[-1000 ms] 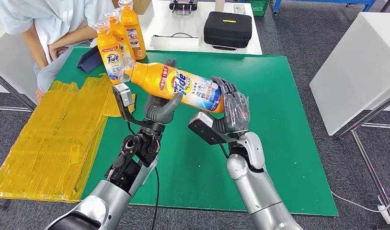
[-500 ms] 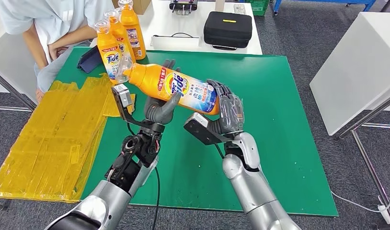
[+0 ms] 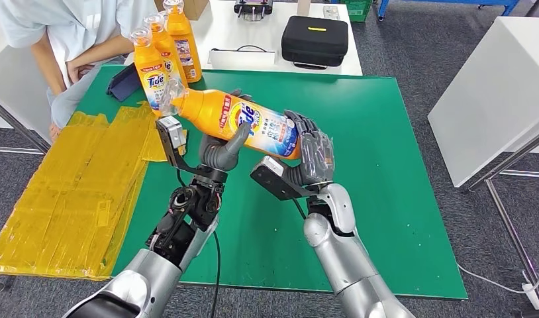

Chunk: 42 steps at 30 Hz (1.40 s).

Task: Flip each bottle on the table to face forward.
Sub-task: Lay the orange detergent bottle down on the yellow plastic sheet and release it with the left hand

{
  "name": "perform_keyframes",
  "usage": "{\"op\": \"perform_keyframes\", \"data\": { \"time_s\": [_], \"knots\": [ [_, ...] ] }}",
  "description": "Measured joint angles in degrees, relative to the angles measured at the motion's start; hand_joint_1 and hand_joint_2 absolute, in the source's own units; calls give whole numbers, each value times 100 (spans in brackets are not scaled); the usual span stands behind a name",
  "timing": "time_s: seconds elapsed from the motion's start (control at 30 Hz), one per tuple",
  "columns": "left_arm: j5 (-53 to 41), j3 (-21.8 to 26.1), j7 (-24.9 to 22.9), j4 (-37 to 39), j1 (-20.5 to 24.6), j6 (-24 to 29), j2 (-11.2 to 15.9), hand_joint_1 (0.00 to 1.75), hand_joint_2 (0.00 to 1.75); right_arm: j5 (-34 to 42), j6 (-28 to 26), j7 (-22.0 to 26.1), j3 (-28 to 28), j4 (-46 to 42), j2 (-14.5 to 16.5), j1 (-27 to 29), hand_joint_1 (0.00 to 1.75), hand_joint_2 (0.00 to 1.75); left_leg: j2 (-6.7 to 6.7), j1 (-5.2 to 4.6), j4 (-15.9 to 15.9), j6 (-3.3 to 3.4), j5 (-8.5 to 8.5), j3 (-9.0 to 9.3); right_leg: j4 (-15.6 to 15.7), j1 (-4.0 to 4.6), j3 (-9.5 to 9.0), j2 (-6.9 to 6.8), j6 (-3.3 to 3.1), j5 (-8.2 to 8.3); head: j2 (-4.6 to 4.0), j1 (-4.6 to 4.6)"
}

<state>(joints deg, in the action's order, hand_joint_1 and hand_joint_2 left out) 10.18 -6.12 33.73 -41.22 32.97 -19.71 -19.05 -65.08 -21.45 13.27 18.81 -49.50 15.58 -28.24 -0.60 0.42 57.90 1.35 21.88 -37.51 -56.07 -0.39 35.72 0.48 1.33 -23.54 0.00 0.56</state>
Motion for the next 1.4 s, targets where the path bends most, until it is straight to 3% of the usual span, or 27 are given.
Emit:
{"op": "perform_keyframes", "data": {
  "time_s": [0.2,0.33,0.37,0.5,0.63,0.8,1.03,1.23,1.33,1.4],
  "knots": [
    [-36,15,0,-1,-1,0,-17,175,175,-16,13,-4,-29,-3,7,16,174,175,0,0,0,0,0,0,0,0,0,0,0,0,-1,1],
    [-52,15,-1,-1,-1,10,-19,175,175,-11,32,-5,-39,-4,13,20,49,175,0,0,0,0,0,0,0,0,0,0,0,0,-1,1],
    [-61,16,-1,-1,-1,22,-20,175,175,-6,56,-6,-43,-8,16,24,49,175,0,0,0,0,0,1,0,0,0,0,0,0,-1,1],
    [-112,13,0,-2,-4,49,-26,175,175,10,154,-17,-62,-31,22,53,1,175,0,0,0,0,0,0,0,0,0,0,0,0,0,-1],
    [-183,13,6,-3,-2,238,-42,175,175,17,105,-15,-68,-76,22,109,0,175,0,0,0,0,0,0,0,0,0,0,0,0,-1,1],
    [-551,25,10,1,83,1010,-7,175,175,146,47,78,-68,-617,10,430,0,175,-1,0,0,0,0,-1,0,1,0,0,0,0,0,1],
    [-2043,105,-120,324,545,3309,308,175,175,810,228,344,109,-2190,-181,1209,0,175,1,2,0,-1,1,-1,0,2,2,0,-1,-1,0,0],
    [-2291,116,-186,501,668,3597,449,175,175,911,270,385,242,-2780,-305,1489,0,175,1,1,-1,-1,1,-1,0,0,1,0,-2,-1,-1,-1],
    [-3097,57,-617,619,737,4400,507,175,175,1120,340,539,298,-2932,-352,1557,0,175,1,1,-1,-1,1,-1,0,0,0,0,-1,-1,-1,-1],
    [-4208,-77,-1227,767,821,5180,600,175,175,1250,376,654,400,-3070,-398,1639,0,175,0,1,0,-1,0,-1,0,0,0,0,-1,-1,0,0]
  ]
}}
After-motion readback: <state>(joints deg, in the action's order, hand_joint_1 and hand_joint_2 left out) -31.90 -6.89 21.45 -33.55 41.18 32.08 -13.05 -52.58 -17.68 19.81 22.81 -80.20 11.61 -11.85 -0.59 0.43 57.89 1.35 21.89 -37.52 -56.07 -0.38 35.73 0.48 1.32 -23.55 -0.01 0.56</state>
